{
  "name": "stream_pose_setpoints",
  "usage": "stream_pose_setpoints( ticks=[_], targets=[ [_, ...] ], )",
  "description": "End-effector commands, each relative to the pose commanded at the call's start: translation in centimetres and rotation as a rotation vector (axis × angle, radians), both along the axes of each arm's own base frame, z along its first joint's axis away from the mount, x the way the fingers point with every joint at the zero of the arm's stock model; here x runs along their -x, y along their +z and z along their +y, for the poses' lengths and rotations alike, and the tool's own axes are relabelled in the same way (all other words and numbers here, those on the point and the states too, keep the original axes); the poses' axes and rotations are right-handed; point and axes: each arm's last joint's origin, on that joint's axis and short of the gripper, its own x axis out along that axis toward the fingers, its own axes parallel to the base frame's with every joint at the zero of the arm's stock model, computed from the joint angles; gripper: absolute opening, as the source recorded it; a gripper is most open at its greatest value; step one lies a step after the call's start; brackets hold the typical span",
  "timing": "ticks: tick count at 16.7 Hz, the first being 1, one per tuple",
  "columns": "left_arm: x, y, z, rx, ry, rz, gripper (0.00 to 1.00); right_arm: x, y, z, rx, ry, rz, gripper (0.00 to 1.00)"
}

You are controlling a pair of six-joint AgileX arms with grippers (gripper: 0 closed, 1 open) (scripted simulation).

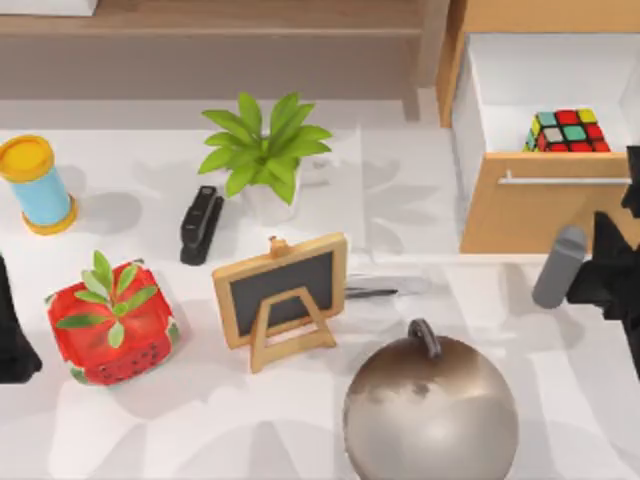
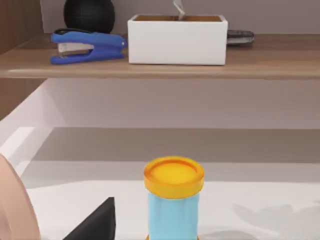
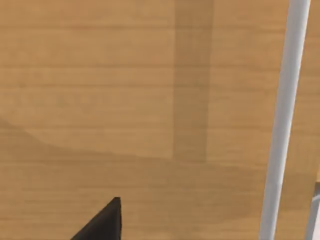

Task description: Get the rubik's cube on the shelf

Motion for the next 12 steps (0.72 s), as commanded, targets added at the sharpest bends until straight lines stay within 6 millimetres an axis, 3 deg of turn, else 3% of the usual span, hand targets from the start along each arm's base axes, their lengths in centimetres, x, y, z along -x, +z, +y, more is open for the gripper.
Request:
stream_pose_setpoints(
  ticks=[5,7,8,12],
  targets=[
    [0.0,0.0,0.0,0.0,0.0,0.0,1.0,1.9,0.0,0.0,0.0,-0.001,0.001,1.0],
    [0.0,0.0,0.0,0.0,0.0,0.0,1.0,1.9,0.0,0.0,0.0,-0.001,0.001,1.0],
    [0.0,0.0,0.0,0.0,0.0,0.0,1.0,2.0,-1.3,-0.1,0.025,-0.003,0.068,1.0],
    [0.0,0.0,0.0,0.0,0.0,0.0,1.0,1.9,-1.1,0.4,0.011,0.014,0.06,1.0]
  ],
)
